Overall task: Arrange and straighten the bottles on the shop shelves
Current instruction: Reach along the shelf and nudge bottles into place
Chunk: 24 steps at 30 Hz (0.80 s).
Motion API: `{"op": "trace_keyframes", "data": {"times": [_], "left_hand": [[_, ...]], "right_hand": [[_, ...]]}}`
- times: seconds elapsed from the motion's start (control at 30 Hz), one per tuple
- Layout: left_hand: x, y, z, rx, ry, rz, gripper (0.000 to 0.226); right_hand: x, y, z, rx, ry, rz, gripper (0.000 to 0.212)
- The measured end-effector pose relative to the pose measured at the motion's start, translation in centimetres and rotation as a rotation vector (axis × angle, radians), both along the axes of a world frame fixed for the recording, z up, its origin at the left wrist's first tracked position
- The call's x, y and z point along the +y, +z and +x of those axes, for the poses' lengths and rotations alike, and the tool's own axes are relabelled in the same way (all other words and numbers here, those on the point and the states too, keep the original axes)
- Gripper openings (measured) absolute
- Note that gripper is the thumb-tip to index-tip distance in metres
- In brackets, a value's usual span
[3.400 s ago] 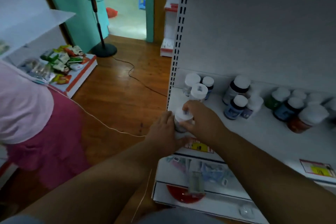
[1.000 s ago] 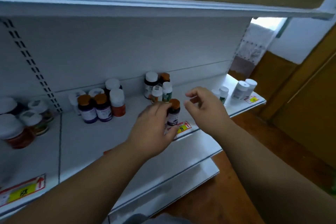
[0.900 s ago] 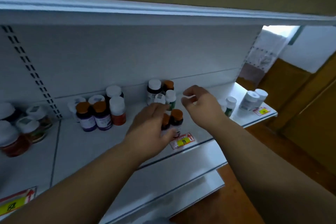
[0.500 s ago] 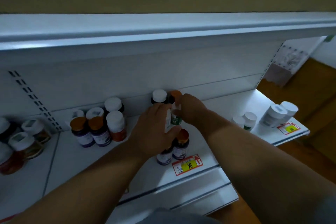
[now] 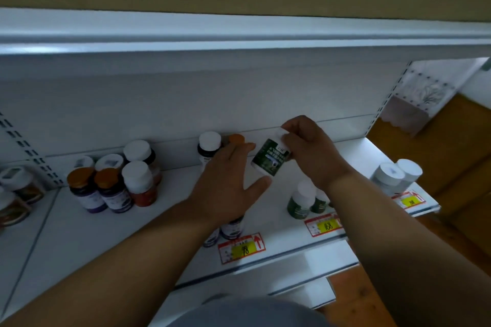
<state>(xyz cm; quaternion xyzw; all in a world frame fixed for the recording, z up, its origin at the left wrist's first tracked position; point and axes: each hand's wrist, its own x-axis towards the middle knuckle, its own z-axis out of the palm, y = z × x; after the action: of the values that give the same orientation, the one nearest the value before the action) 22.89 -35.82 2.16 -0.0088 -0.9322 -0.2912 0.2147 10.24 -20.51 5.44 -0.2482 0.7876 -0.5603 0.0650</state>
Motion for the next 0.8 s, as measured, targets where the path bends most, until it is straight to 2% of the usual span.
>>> {"op": "trace_keyframes", "data": {"times": [0.1, 0.27, 0.47, 0.67, 0.8], "left_hand": [[2.4, 0.0, -1.5, 0.028, 0.017, -0.011, 0.072], [7.5, -1.6, -3.3, 0.158, 0.091, -0.024, 0.044], [12.2, -4.6, -4.0, 0.178, 0.071, -0.370, 0.019], [14.2, -5.3, -4.1, 0.163, 0.217, -0.342, 0.014], [14.5, -5.0, -4.1, 0.152, 0.239, -0.361, 0.017]], "right_hand": [[2.3, 0.8, -1.4, 0.085, 0.072, 0.085, 0.013], [5.4, 0.7, -5.8, 0.262, 0.200, 0.320, 0.031], [4.7, -1.7, -9.7, 0.328, 0.481, 0.526, 0.038], [3.7, -4.3, -10.6, 0.321, 0.762, 0.658, 0.042], [3.2, -5.0, -10.9, 0.307, 0.839, 0.657, 0.038]]}}
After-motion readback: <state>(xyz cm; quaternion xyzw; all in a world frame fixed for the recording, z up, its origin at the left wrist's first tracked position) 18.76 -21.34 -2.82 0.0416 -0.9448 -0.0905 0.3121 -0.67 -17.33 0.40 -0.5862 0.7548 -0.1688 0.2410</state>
